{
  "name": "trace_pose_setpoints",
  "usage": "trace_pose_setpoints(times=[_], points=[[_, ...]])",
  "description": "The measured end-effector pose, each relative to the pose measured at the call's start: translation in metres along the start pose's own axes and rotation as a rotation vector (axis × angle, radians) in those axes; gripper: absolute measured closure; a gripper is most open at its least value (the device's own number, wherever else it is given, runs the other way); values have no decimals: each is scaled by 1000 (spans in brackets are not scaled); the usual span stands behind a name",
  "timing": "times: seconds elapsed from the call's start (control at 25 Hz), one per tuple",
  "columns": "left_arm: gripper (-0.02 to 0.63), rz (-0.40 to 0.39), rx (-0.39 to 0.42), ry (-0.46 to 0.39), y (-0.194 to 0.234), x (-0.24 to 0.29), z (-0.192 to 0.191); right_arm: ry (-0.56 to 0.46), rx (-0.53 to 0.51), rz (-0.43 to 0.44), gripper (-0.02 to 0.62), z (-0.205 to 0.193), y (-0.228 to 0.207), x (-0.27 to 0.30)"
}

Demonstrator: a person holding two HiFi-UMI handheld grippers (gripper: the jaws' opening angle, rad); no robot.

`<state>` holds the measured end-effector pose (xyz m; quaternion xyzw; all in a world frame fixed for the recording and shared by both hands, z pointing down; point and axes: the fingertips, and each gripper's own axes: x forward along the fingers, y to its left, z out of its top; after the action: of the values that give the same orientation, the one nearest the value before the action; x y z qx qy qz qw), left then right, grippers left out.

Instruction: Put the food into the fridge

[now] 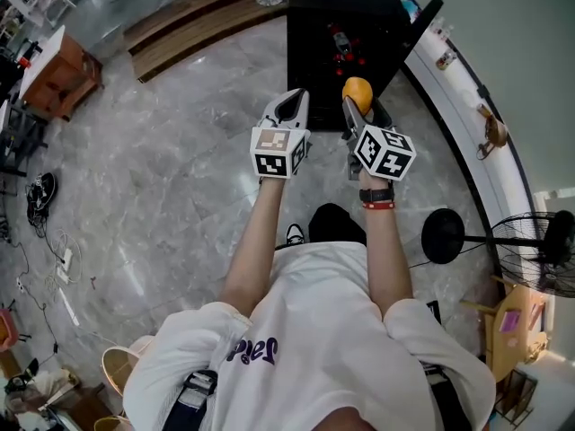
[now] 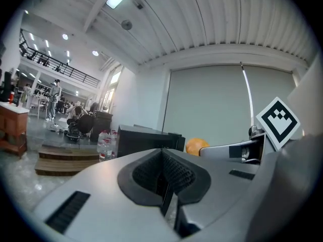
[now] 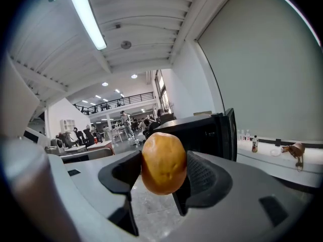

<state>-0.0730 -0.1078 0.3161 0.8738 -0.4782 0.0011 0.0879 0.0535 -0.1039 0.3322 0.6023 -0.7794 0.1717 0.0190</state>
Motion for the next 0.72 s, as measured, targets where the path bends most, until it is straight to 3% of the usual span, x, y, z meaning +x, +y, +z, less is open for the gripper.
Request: trace_pose_setpoints(times=[0.44, 0.72], points=[[588, 41, 10, 11, 22, 46, -20, 50, 18, 84, 299, -18, -11, 62], [588, 45, 17, 31, 39, 82, -45, 107, 47, 91, 299, -48, -32, 103]])
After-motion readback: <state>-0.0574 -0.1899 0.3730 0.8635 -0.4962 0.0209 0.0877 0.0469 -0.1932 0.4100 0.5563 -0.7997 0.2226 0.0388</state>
